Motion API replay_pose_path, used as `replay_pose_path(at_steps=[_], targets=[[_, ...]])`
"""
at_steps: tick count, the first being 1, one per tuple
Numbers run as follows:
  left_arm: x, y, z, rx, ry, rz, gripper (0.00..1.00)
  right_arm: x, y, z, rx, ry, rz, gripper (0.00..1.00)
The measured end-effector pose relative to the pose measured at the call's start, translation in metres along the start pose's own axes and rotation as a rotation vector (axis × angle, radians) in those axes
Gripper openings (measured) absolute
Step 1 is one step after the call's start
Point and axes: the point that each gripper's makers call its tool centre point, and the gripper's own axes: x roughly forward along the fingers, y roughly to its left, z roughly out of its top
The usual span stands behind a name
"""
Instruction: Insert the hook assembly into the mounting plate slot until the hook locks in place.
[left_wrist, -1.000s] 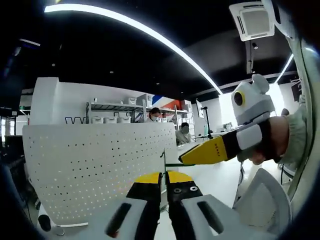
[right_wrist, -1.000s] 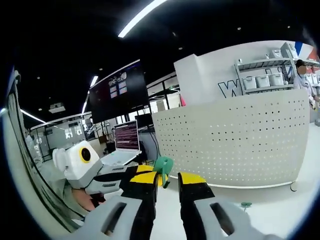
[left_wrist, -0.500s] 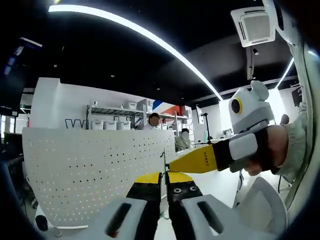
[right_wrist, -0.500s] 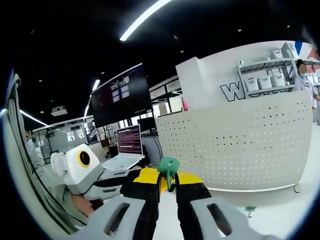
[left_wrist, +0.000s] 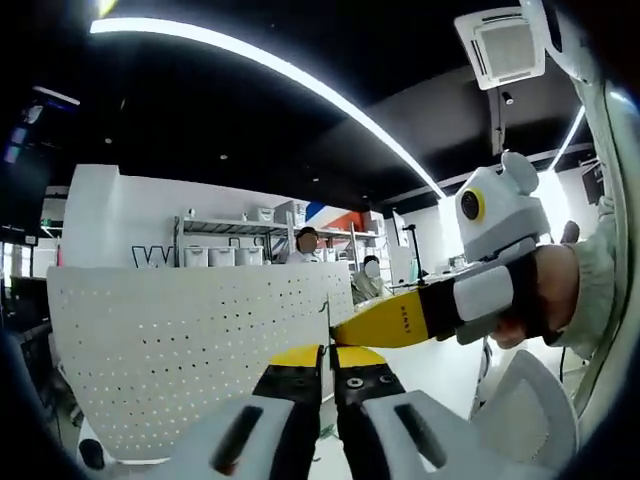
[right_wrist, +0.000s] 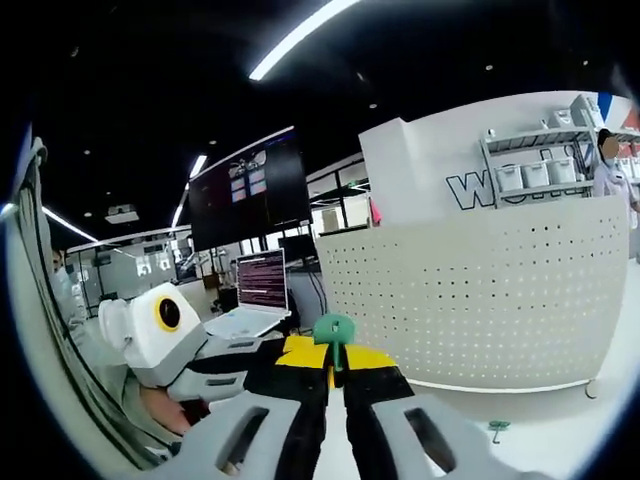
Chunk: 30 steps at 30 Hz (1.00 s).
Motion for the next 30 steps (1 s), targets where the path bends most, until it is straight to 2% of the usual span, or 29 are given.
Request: replay_pose_path(at_steps=[10, 16, 23, 30], targets=[[-0.002, 0.001, -0.001, -0.016, -0.007, 0.003, 0.04, 0.0, 0.002, 0.001, -0.06, -0.02, -0.025, 0.01], [-0.002, 0.003, 0.0, -0.006, -0.006, 0.005, 0.05, 0.003, 0.002, 0.002, -0.064, -0.026, -0.029, 0.01], [-0.006, 0.007, -0.003, -0.004, 0.011, 0.015, 0.05, 0.007, 0.003, 0.001, -0.066, -0.02, -0.026, 0.01], [-0.013, 0.01, -0.016, -0.01, 0.06, 0.024, 0.1, 0.012, 0.001, 0.001, -0.071, -0.017, -0.033, 0.01]])
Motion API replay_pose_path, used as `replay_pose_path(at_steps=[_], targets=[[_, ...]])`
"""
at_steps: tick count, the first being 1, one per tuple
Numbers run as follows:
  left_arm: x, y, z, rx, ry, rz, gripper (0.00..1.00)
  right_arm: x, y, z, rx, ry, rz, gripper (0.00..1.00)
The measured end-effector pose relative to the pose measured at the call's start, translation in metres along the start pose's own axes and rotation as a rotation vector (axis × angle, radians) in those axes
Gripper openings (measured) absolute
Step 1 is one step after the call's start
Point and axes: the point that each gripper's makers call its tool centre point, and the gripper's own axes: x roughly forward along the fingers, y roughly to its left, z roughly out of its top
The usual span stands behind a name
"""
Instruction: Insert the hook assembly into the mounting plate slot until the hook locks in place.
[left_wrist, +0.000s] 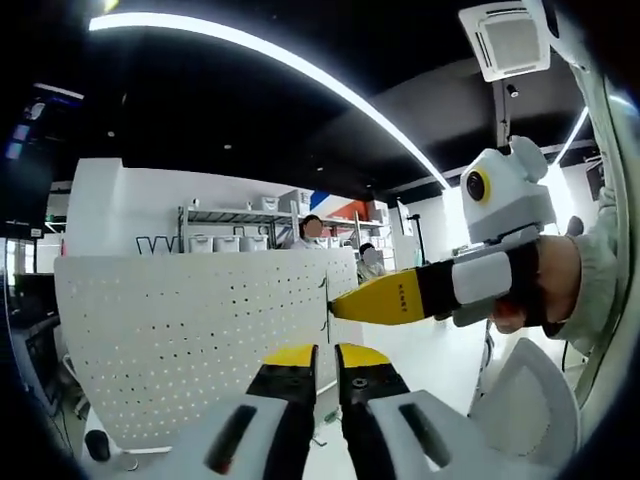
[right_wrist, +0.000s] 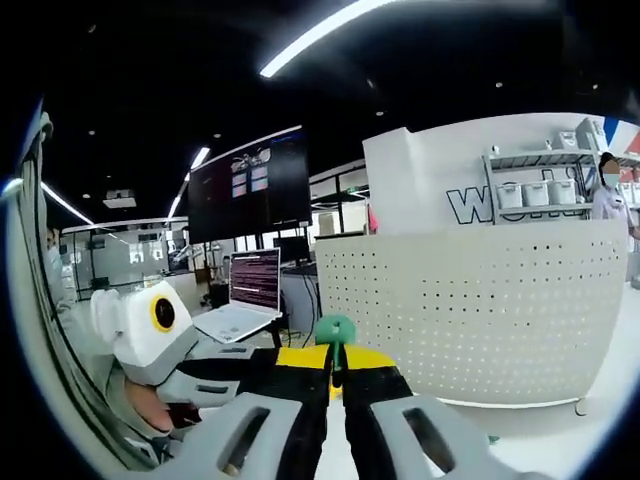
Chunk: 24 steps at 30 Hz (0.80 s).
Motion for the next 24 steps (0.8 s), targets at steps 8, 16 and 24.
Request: replay_pose_path(at_steps=[8, 16, 24], targets=[[-0.011, 0.008, -0.011, -0.003, 0.04, 0.024, 0.16, 0.006, 0.001, -0.003, 0.005, 0.006, -0.003, 0.01], [-0.026, 0.021, -0.02, -0.014, 0.079, 0.069, 0.27, 0.012, 0.001, -0.006, 0.019, 0.011, -0.01, 0.01], [-0.039, 0.031, -0.03, -0.028, 0.118, 0.102, 0.35, 0.017, -0.002, -0.008, 0.033, 0.011, -0.031, 0.01]])
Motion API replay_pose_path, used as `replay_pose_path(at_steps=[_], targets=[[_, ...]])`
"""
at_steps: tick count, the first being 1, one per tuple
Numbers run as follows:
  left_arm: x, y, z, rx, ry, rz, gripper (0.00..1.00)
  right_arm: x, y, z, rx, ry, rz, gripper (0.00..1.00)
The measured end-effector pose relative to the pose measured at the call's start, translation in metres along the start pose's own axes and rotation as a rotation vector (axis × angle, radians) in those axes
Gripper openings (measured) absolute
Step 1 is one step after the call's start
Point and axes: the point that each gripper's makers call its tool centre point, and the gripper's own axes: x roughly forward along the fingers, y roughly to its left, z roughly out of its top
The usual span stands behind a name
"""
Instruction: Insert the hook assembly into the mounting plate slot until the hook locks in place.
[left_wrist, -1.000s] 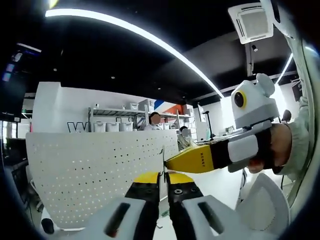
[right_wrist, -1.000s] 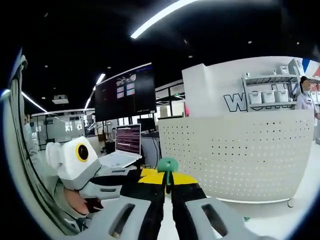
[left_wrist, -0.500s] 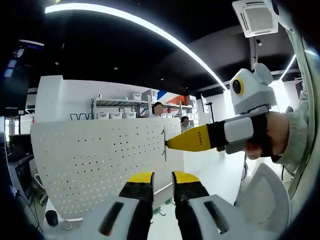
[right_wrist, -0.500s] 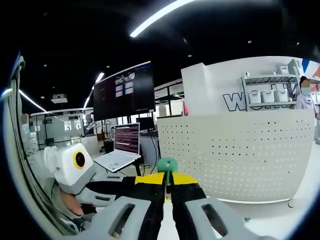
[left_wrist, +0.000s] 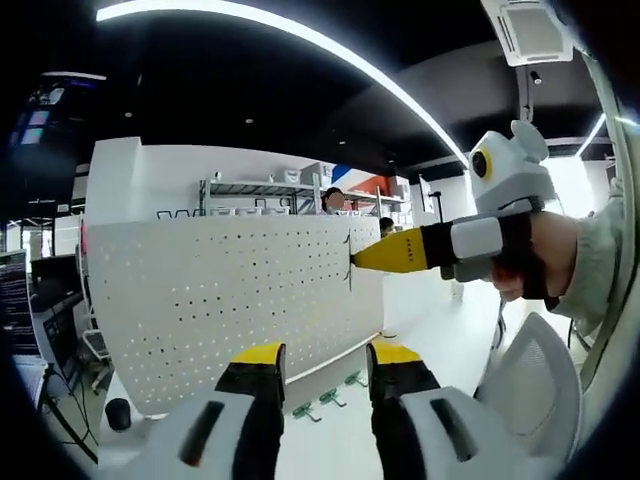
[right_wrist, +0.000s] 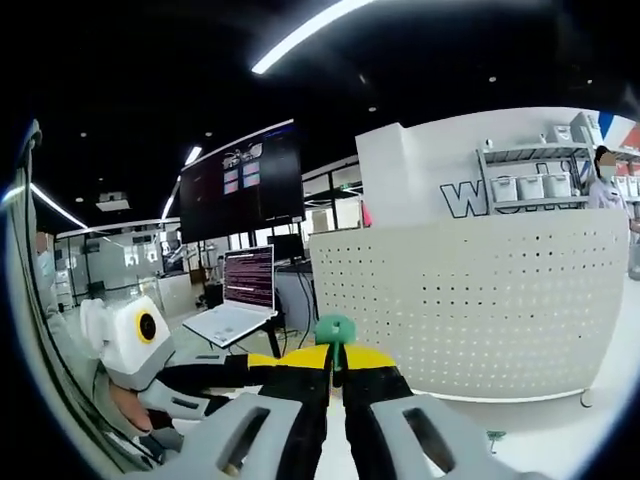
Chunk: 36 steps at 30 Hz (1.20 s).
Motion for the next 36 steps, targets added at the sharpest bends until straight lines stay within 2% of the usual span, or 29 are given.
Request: replay_pose_path(at_steps=[6, 18, 26, 36], targets=[[-0.006, 0.005, -0.007, -0.001, 0.018, 0.011, 0.37, 0.007, -0.006, -0.001, -0.005, -0.002, -0.028, 0.01], [-0.017, 0.012, -0.016, -0.024, 0.021, 0.029, 0.39, 0.036, -0.057, 0.013, -0.06, -0.043, -0.171, 0.01], [-0.022, 0.017, -0.024, -0.044, 0.038, 0.038, 0.43, 0.051, -0.085, 0.016, -0.079, -0.04, -0.236, 0.01], [-0.027, 0.022, -0.03, -0.057, 0.057, 0.052, 0.48, 0.074, -0.112, 0.021, -0.094, -0.032, -0.279, 0.01]])
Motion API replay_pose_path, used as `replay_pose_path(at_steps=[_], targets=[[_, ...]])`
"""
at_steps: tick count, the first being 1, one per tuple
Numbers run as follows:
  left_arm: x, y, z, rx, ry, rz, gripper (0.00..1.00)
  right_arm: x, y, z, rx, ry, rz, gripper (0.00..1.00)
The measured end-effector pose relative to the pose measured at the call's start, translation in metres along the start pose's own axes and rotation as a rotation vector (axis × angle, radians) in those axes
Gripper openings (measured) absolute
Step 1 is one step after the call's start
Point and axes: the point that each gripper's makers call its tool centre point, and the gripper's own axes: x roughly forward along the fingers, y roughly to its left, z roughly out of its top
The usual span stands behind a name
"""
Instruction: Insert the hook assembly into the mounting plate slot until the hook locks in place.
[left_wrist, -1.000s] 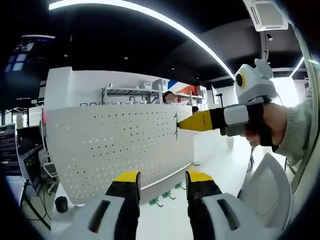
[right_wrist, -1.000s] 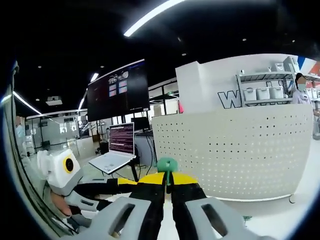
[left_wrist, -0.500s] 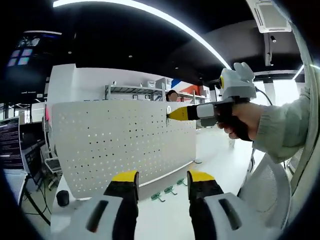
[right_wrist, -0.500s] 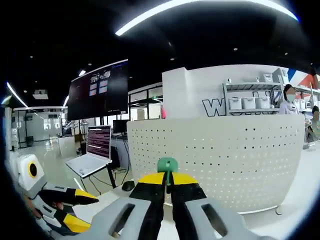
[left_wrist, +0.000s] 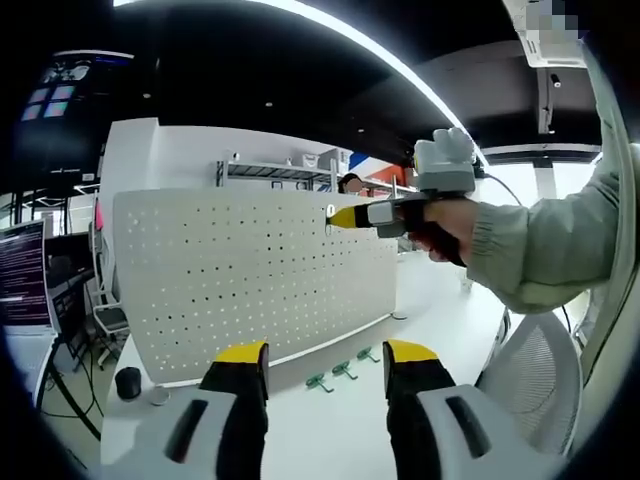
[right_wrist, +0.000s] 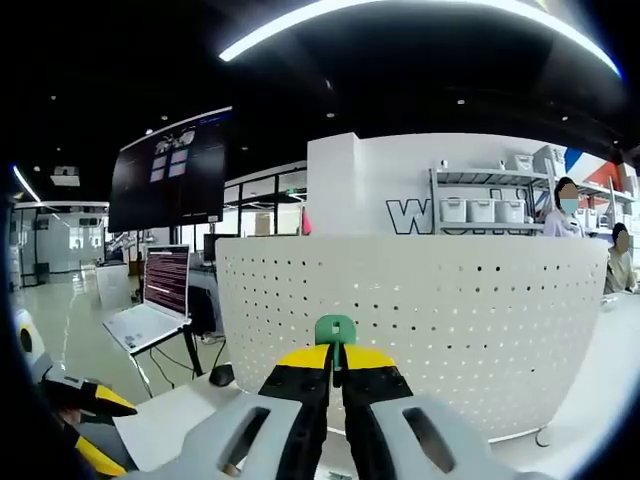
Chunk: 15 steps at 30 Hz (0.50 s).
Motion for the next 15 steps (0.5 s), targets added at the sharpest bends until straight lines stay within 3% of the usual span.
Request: replay_pose_path(at_steps=[15], targets=[[-0.004, 0.002, -0.008, -0.016, 0.021, 0.0, 0.49, 0.033, -0.035, 0.0, 0.034, -0.014, -0.09, 0.01]])
